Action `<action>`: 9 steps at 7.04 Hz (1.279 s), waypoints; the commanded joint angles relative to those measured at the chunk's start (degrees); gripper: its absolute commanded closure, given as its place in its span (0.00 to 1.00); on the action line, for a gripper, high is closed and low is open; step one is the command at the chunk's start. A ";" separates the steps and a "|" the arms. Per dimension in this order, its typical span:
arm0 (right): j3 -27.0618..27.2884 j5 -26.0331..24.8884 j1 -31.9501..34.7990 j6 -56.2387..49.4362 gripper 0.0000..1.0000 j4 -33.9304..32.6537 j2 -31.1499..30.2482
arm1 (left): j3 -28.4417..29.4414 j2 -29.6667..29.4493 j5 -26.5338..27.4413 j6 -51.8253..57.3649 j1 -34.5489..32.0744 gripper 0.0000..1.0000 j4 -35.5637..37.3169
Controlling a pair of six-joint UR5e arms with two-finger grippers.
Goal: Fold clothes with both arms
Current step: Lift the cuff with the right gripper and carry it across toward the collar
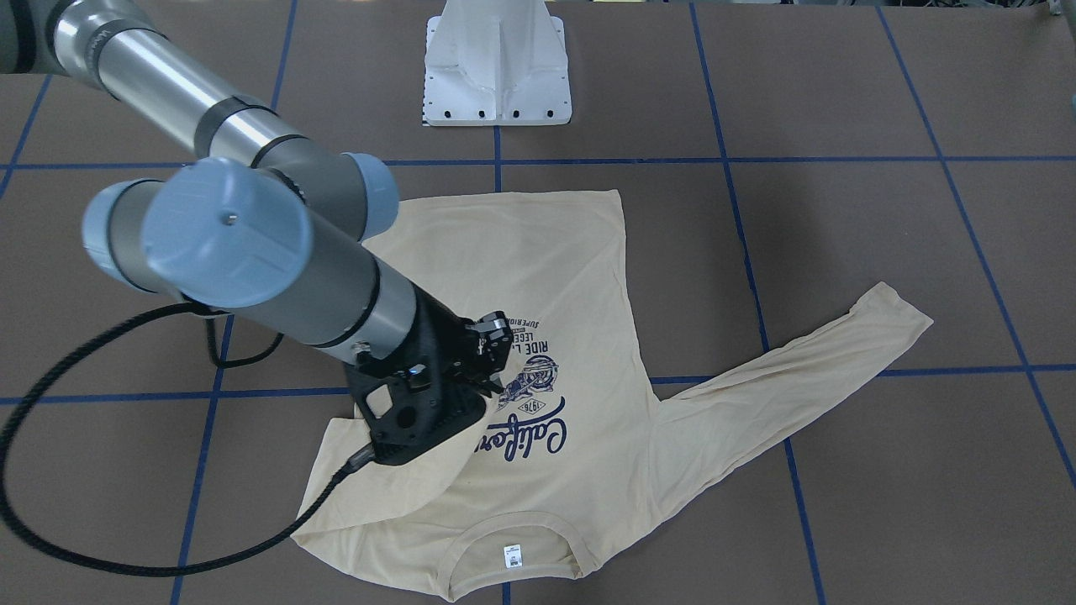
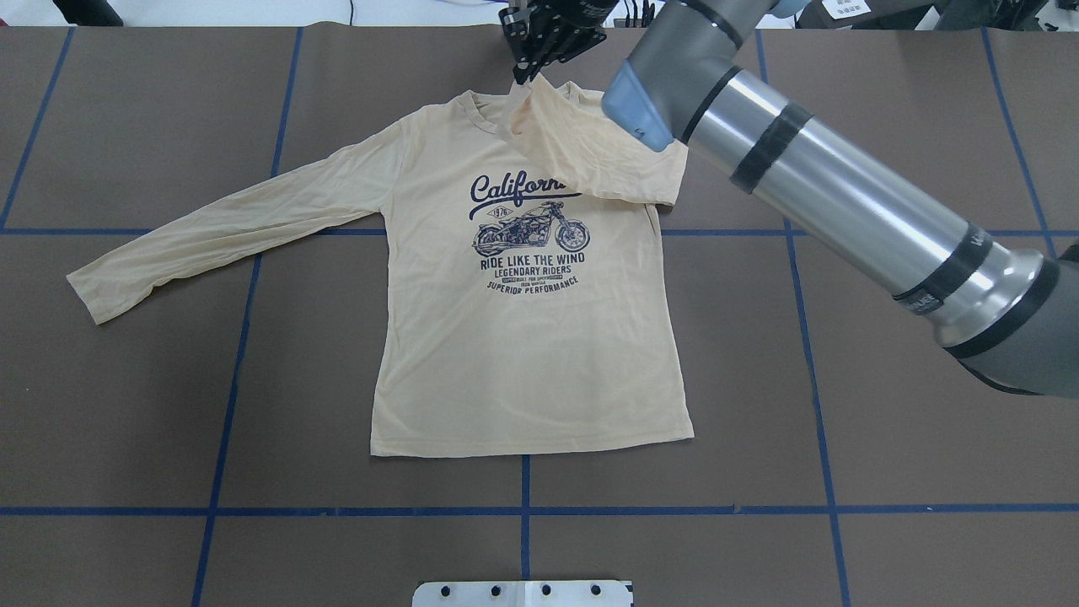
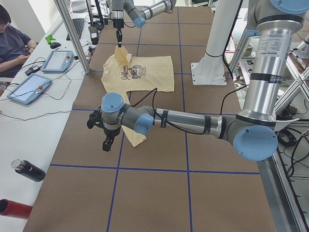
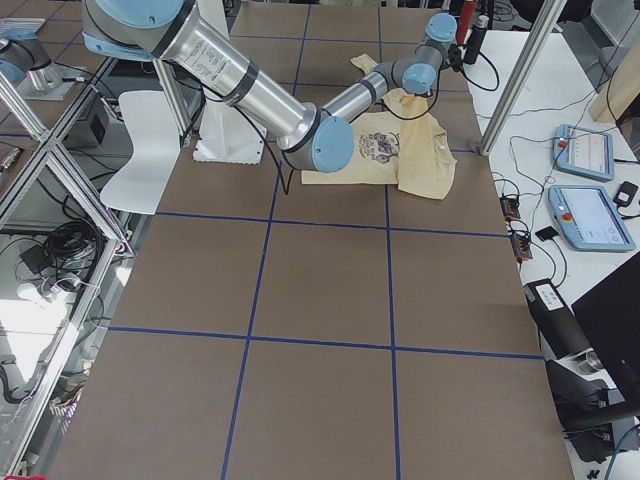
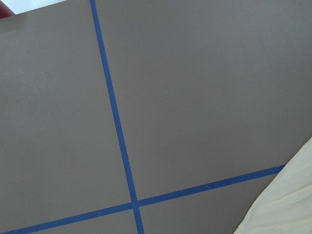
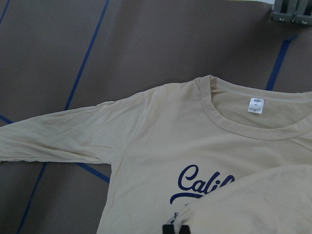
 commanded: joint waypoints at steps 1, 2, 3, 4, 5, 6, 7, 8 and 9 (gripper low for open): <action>-8.46 -11.03 -5.63 0.01 1.00 0.33 6.07 | 1.52 -0.49 0.00 -1.07 -0.01 0.00 -0.16; -10.74 -14.38 -7.04 0.01 1.00 2.42 6.34 | 2.13 -0.75 0.00 -1.68 -0.01 0.00 -0.68; -12.33 -18.42 -9.41 0.01 1.00 3.23 6.43 | 3.09 -0.76 0.00 -2.47 0.07 0.00 -2.34; -12.78 -21.25 -11.08 0.01 1.00 3.23 6.43 | 4.32 -0.76 0.00 -3.00 0.07 0.00 -4.18; -12.78 -23.71 -12.23 0.01 1.00 3.23 6.43 | 5.99 -0.84 0.00 -3.10 0.16 0.00 -6.20; -12.78 -23.91 -12.42 0.01 1.00 4.02 6.52 | 7.13 -0.93 0.00 -4.75 0.25 0.00 -8.57; -12.78 -24.08 -12.77 0.44 0.38 5.07 6.52 | 7.15 -1.37 0.00 -8.07 0.34 0.00 -10.60; -12.70 -25.39 -12.77 4.88 0.04 5.08 6.69 | 7.06 -1.37 0.00 -9.24 0.25 0.00 -10.88; -12.70 -25.58 -12.77 9.54 0.04 5.08 7.30 | 6.97 -1.37 0.00 -9.25 0.25 0.00 -10.97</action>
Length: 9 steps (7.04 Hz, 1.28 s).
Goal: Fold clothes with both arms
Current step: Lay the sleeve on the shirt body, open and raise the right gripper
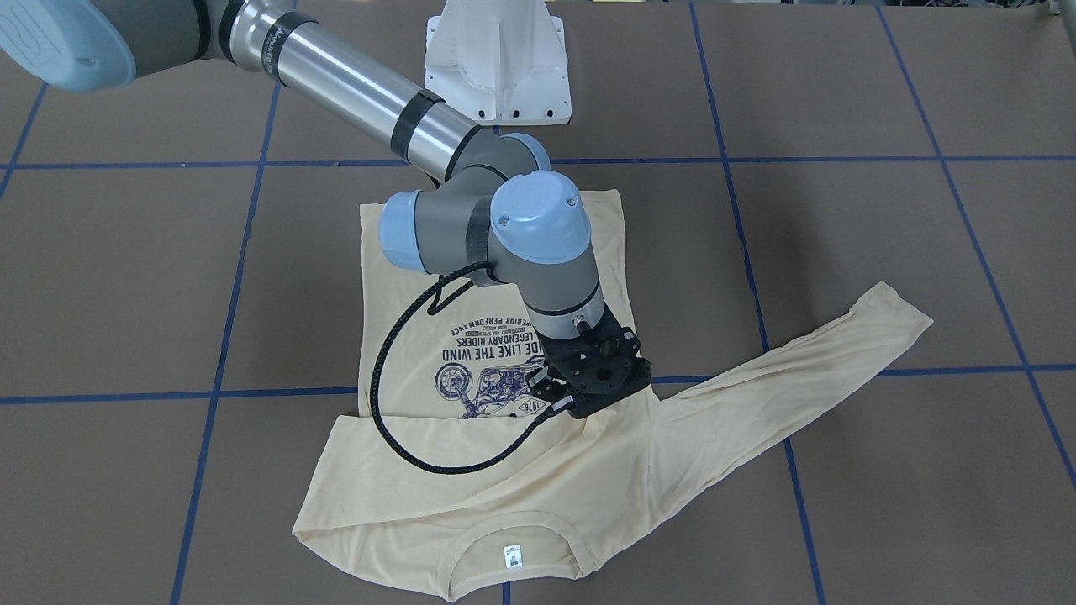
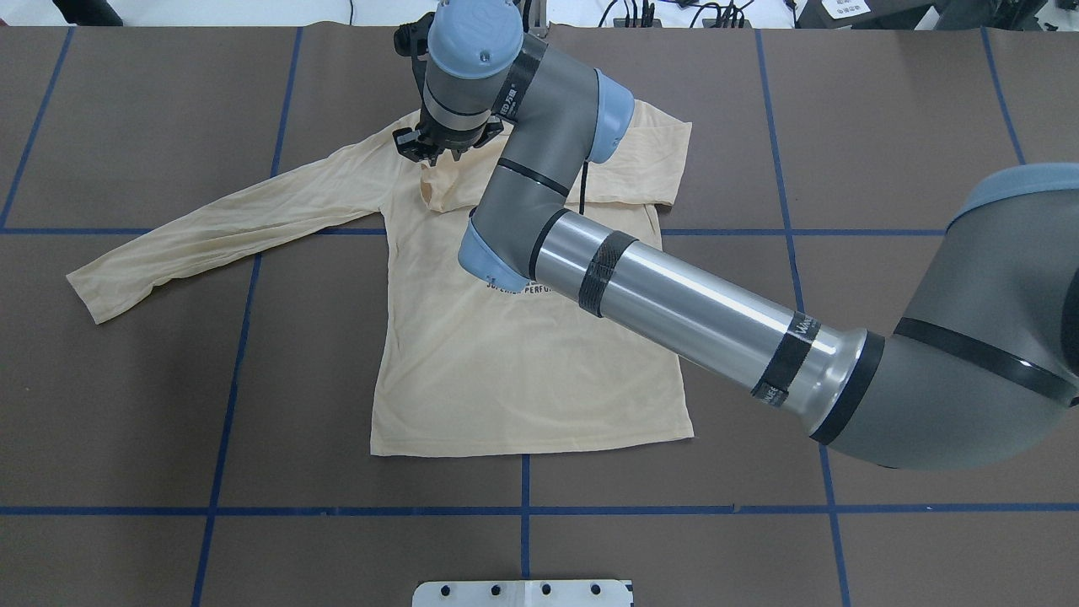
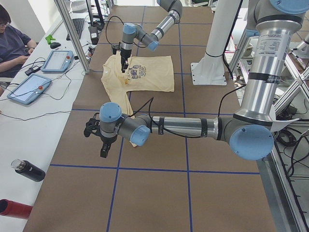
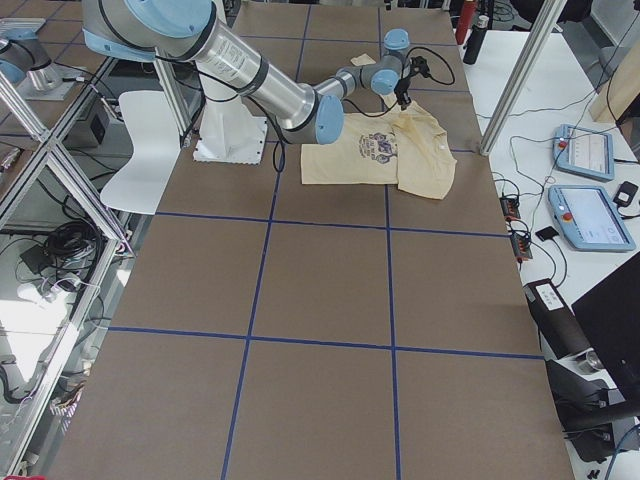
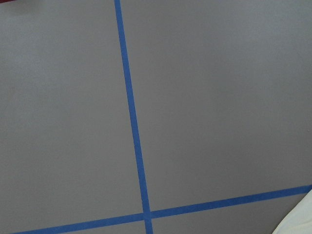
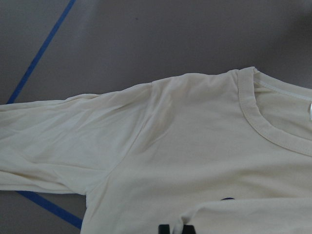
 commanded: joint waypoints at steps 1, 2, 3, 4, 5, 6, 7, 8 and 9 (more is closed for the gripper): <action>0.03 -1.66 0.02 9.38 0.04 0.14 1.14 | -0.20 -0.05 0.00 -0.93 -0.01 0.00 -0.47; 0.03 -1.84 0.28 10.82 0.04 -0.03 1.06 | -0.63 -0.22 0.00 -1.46 0.08 0.00 -0.47; 2.12 -1.67 1.59 12.66 0.03 -0.64 -0.60 | -1.07 -0.57 0.09 -5.81 0.86 0.00 -1.52; 9.71 -1.49 2.30 12.07 0.02 -7.00 -5.40 | -0.64 -0.32 0.52 -11.69 4.09 0.00 -6.49; 16.66 -1.06 3.70 10.06 0.01 -13.33 -9.71 | -0.64 0.12 1.22 -19.40 7.77 0.00 -10.63; 20.13 1.91 5.71 6.91 0.01 -17.74 -13.24 | -2.38 1.69 5.32 -26.88 11.29 0.00 -14.41; 25.21 4.37 8.26 2.79 0.01 -21.53 -18.32 | -5.35 5.97 10.84 -33.56 16.72 0.00 -19.06; 31.87 7.96 11.59 -3.43 0.01 -26.35 -24.11 | -7.82 8.71 12.55 -38.76 20.08 0.00 -20.76; 36.81 11.57 14.84 -8.54 0.01 -31.53 -28.00 | -9.58 10.39 14.31 -41.17 22.29 0.01 -21.04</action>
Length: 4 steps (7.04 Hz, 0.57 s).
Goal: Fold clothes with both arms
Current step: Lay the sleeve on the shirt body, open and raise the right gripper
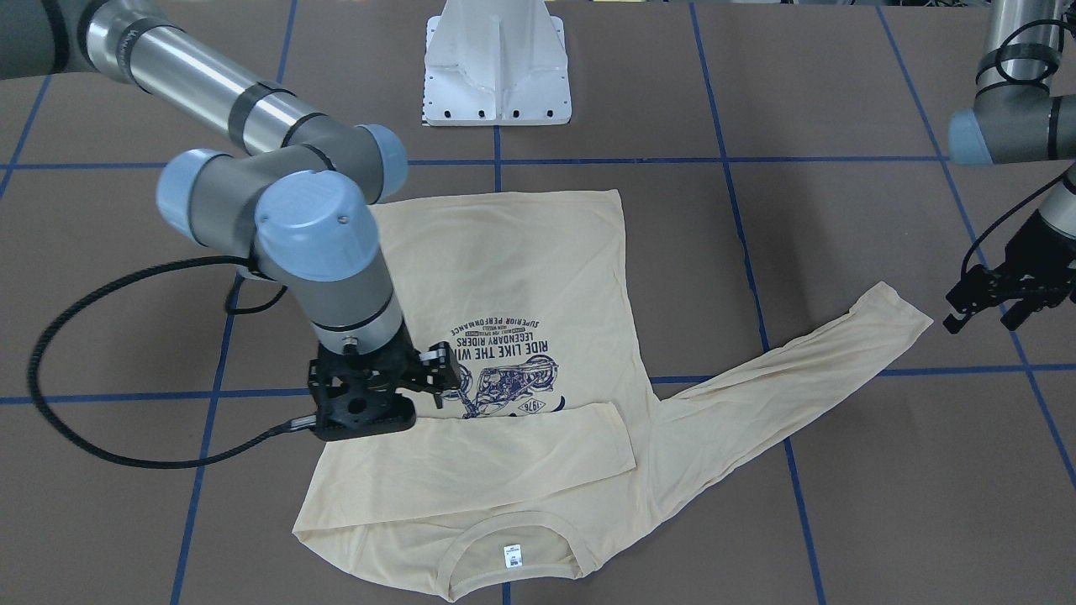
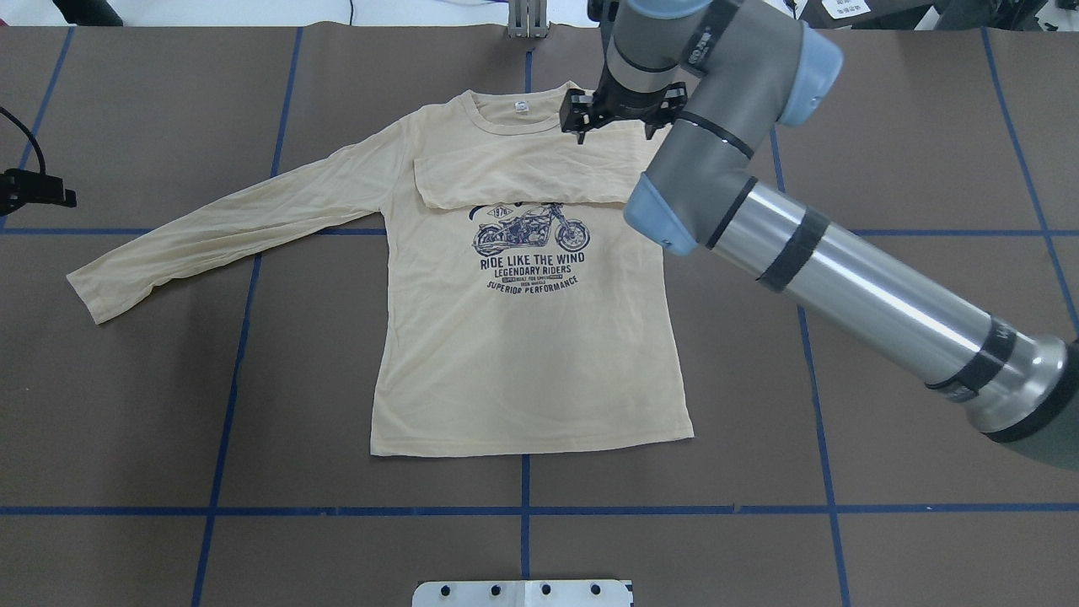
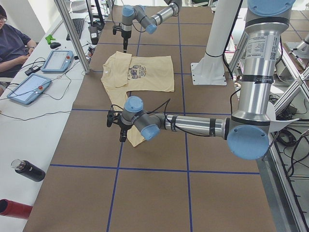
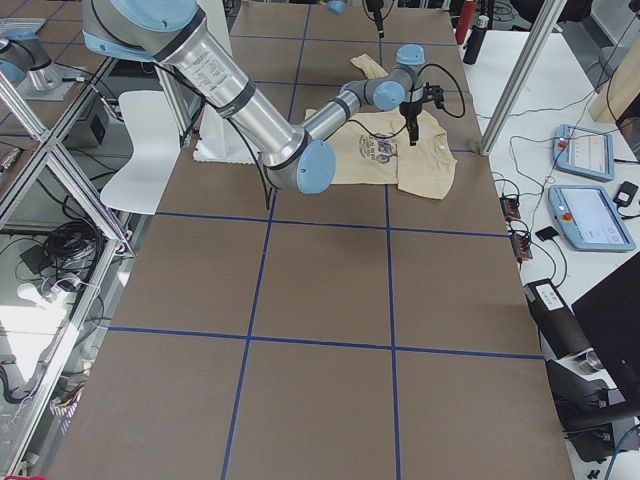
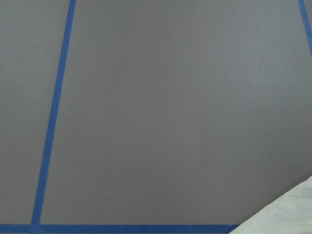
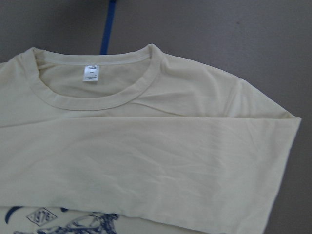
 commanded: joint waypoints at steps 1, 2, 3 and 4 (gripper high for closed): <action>9.74 6.78 6.05 -8.82 0.01 -10.42 -7.47 | -2.50 3.80 4.45 -5.94 6.10 0.01 -1.37; 12.81 8.02 6.94 -10.07 0.01 -12.20 -10.01 | -1.63 3.81 6.82 -6.04 8.13 0.01 -1.28; 14.67 8.03 7.21 -10.95 0.01 -12.22 -12.13 | 0.90 3.38 8.85 -5.87 9.28 0.01 -1.28; 14.86 8.03 7.30 -11.13 0.01 -12.22 -12.32 | 1.62 3.11 9.13 -5.87 9.56 0.01 -1.19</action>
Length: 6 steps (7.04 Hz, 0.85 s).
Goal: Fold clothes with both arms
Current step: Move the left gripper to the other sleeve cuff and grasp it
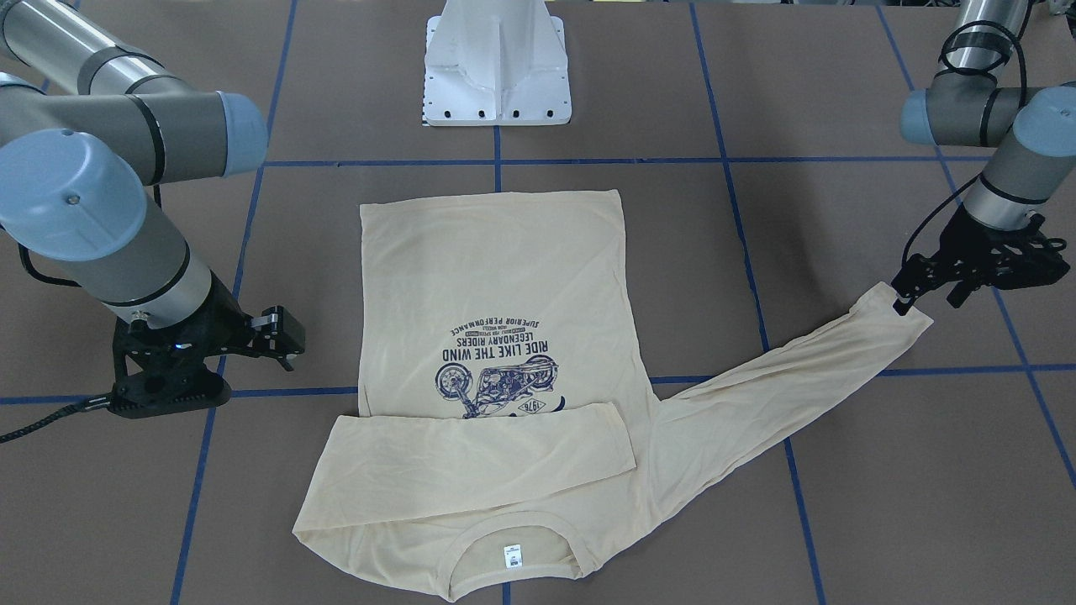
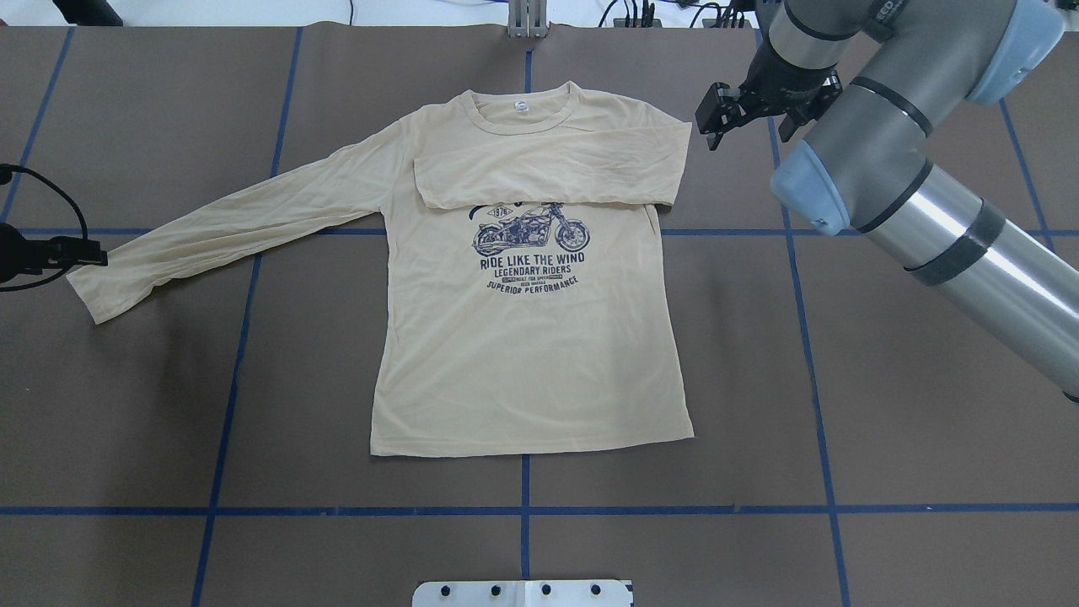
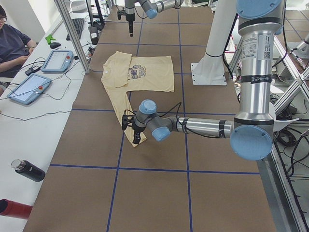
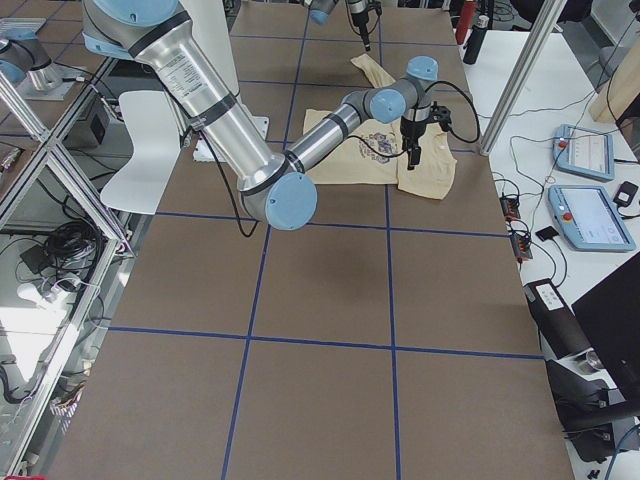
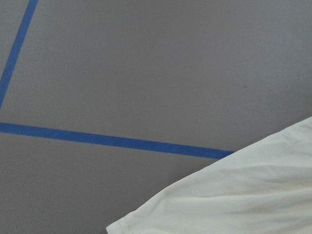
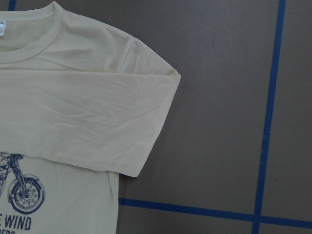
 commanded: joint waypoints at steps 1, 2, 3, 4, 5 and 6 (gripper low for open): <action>1.29 0.29 0.38 -0.74 0.01 -0.53 -1.26 | 1.51 -0.17 2.28 -0.06 2.07 0.02 0.33; 1.20 0.20 0.38 -0.74 0.01 -0.45 -1.35 | 1.95 -0.17 2.37 -0.06 2.77 0.09 0.50; 1.29 0.20 0.38 -0.74 0.01 -0.44 -1.35 | 2.65 -0.35 2.37 -0.06 3.04 0.18 0.51; 1.29 0.20 0.38 -0.74 0.01 -0.44 -1.44 | 2.74 -0.35 2.46 0.03 3.13 0.26 0.51; 1.20 0.20 0.30 -0.74 0.01 -0.36 -1.61 | 2.74 -0.35 2.46 0.03 3.22 0.28 0.51; 1.20 0.03 0.12 -0.74 0.01 -0.36 -1.61 | 2.92 -0.35 2.38 0.03 3.31 0.35 0.51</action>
